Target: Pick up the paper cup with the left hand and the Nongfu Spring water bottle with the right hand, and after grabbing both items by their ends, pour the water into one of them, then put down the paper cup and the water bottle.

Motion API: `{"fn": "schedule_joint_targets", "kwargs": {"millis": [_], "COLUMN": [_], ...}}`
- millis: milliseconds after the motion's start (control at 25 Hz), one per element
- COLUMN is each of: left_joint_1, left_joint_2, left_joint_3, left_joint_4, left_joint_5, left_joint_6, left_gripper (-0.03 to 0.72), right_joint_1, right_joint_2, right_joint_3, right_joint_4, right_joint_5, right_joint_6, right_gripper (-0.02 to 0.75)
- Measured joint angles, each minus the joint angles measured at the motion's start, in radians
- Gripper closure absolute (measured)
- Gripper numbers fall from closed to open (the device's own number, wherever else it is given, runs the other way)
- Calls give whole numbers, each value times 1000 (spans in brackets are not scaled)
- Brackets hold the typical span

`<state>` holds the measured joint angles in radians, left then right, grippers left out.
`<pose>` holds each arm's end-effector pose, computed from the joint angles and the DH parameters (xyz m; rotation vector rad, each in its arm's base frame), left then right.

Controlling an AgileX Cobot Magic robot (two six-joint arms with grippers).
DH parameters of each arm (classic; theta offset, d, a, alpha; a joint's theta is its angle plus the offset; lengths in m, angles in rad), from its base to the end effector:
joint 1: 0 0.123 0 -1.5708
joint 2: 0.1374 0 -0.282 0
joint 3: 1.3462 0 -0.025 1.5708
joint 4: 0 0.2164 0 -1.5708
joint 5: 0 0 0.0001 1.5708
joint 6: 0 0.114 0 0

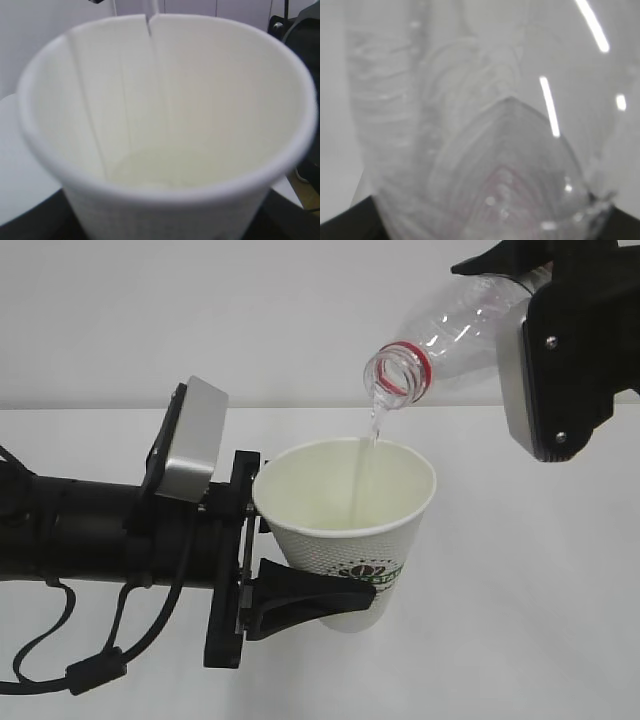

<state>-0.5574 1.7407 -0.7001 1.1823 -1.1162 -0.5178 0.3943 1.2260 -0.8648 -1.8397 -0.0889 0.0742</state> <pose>0.1974 -0.2347 0.2114 1.3474 1.2887 -1.0822 0.2415 0.1110 0.3312 -1.7573 0.8678 -0.8524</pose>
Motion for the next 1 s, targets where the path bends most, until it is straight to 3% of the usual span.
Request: {"fn": "schedule_joint_targets", "kwargs": {"millis": [1000], "left_joint_1": [0], "left_joint_2": [0], "left_joint_3": [0], "left_joint_4": [4], "left_joint_5": [4], "left_joint_6": [0], "left_gripper": [190], "right_joint_1": [0], "right_joint_2": [0], "right_joint_3": [0], "right_joint_4": [0], "right_joint_5": [2], "right_joint_6": [-21], "right_gripper": [268]}}
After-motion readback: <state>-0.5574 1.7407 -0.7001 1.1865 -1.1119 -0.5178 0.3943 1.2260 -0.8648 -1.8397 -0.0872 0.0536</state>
